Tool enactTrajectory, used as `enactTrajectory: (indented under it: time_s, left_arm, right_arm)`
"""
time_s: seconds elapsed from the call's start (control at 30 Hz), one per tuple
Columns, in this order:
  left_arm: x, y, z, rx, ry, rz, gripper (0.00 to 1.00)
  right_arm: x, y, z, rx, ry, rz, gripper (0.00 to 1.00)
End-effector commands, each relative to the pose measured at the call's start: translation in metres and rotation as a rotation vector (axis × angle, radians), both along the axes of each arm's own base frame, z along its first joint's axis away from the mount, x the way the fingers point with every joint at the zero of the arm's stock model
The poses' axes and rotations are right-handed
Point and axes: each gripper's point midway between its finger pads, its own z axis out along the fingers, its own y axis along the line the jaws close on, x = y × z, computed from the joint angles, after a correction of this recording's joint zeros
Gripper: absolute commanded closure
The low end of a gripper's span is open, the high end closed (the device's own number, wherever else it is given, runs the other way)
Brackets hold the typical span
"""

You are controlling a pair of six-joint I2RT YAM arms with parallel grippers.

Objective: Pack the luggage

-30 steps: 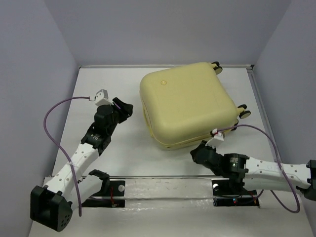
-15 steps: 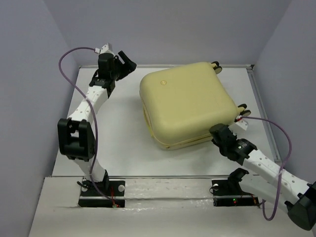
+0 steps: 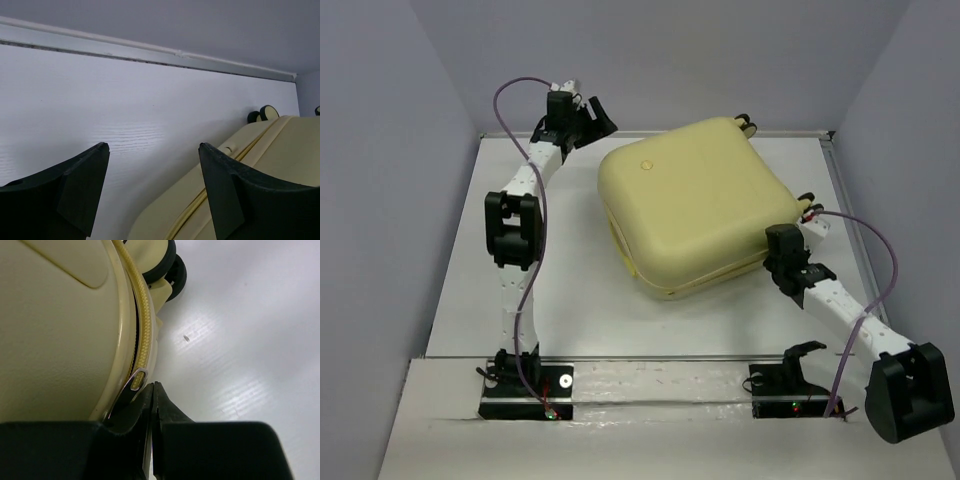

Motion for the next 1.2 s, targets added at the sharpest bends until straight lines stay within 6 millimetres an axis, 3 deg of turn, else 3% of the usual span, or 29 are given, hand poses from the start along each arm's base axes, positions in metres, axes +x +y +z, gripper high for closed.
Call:
enactTrajectory:
  time_s: [0.0,0.07,0.1,0.17,0.2,0.23,0.27,0.3,0.37,0.4,0.47,0.5,0.53,0.57,0.63,0.67,0.7,0.77,0.8,0.87,0.9,0.93,1.0,1.1,1.13,1.17]
  left_arm:
    - [-0.006,-0.047,0.016,-0.012,-0.065,-0.141,0.17]
    - [-0.011,-0.053,0.005,-0.015,-0.056,-0.148,0.17]
    - [-0.025,-0.050,-0.013,-0.011,-0.012,-0.136,0.18]
    - [-0.032,-0.043,-0.010,-0.051,-0.040,-0.080,0.18]
    - [-0.052,-0.027,-0.021,-0.047,-0.010,-0.027,0.20]
    - [-0.054,-0.022,-0.011,-0.097,-0.048,0.014,0.20]
    - [-0.064,-0.015,-0.012,-0.119,-0.043,0.044,0.21]
    - [-0.087,-0.006,-0.022,-0.131,-0.016,0.073,0.22]
    - [-0.102,0.004,-0.022,-0.165,-0.016,0.123,0.23]
    - [-0.120,0.011,-0.028,-0.161,0.002,0.154,0.23]
    - [-0.137,0.015,-0.029,-0.178,-0.005,0.170,0.23]
    - [-0.158,0.021,-0.033,-0.178,0.004,0.193,0.23]
    - [-0.165,0.025,-0.034,-0.177,0.000,0.207,0.23]
    - [-0.172,0.030,-0.032,-0.173,-0.011,0.220,0.23]
    - [-0.183,0.043,-0.018,-0.144,-0.040,0.253,0.21]
    - [-0.184,0.049,-0.009,-0.129,-0.050,0.265,0.20]
    - [-0.176,0.058,0.022,-0.125,-0.107,0.285,0.20]
    - [-0.174,0.069,0.041,-0.076,-0.105,0.282,0.18]
    - [-0.165,0.080,0.077,-0.078,-0.164,0.296,0.17]
    - [-0.166,0.097,0.104,-0.048,-0.188,0.321,0.15]
    - [-0.170,0.109,0.145,-0.052,-0.266,0.344,0.14]
    - [-0.176,0.114,0.155,-0.024,-0.277,0.350,0.14]
    - [-0.198,0.121,0.197,-0.014,-0.360,0.371,0.14]
    - [-0.244,0.106,0.229,-0.032,-0.458,0.299,0.15]
    - [-0.252,0.099,0.208,-0.013,-0.429,0.281,0.17]
    - [-0.266,0.079,0.200,-0.017,-0.424,0.225,0.18]
  right_arm:
    - [0.073,0.056,0.056,0.116,-0.255,0.278,0.92]
    - [0.087,0.071,0.066,0.143,-0.309,0.357,0.92]
    - [0.097,0.078,0.064,0.130,-0.301,0.400,0.92]
    - [0.110,0.104,0.072,0.164,-0.322,0.537,0.92]
    - [0.123,0.115,0.090,0.161,-0.356,0.590,0.92]
    - [0.127,0.134,0.082,0.207,-0.333,0.682,0.92]
    - [0.132,0.144,0.086,0.225,-0.342,0.732,0.91]
    - [0.136,0.153,0.093,0.238,-0.360,0.777,0.91]
    - [0.145,0.175,0.104,0.294,-0.386,0.874,0.88]
    - [0.148,0.187,0.121,0.334,-0.415,0.928,0.87]
    - [0.154,0.198,0.129,0.372,-0.418,0.970,0.84]
    - [0.159,0.204,0.120,0.413,-0.380,0.975,0.80]
    - [0.162,0.209,0.121,0.433,-0.370,0.991,0.76]
    - [0.171,0.213,0.134,0.450,-0.368,0.995,0.67]
    - [0.181,0.214,0.114,0.484,-0.259,0.945,0.55]
    - [0.191,0.215,0.130,0.477,-0.282,0.937,0.52]
    - [0.193,0.215,0.129,0.479,-0.268,0.922,0.49]
    - [0.195,0.206,0.134,0.455,-0.245,0.865,0.44]
    - [0.193,0.202,0.134,0.447,-0.233,0.845,0.43]
    - [0.186,0.189,0.142,0.408,-0.233,0.789,0.40]
    - [0.181,0.183,0.137,0.391,-0.213,0.772,0.40]
    - [0.174,0.174,0.145,0.362,-0.224,0.741,0.40]
    - [0.161,0.166,0.142,0.342,-0.224,0.722,0.40]
    - [0.126,0.153,0.132,0.319,-0.232,0.723,0.44]
    - [0.115,0.152,0.128,0.319,-0.242,0.734,0.46]
    - [0.095,0.147,0.124,0.315,-0.278,0.747,0.50]
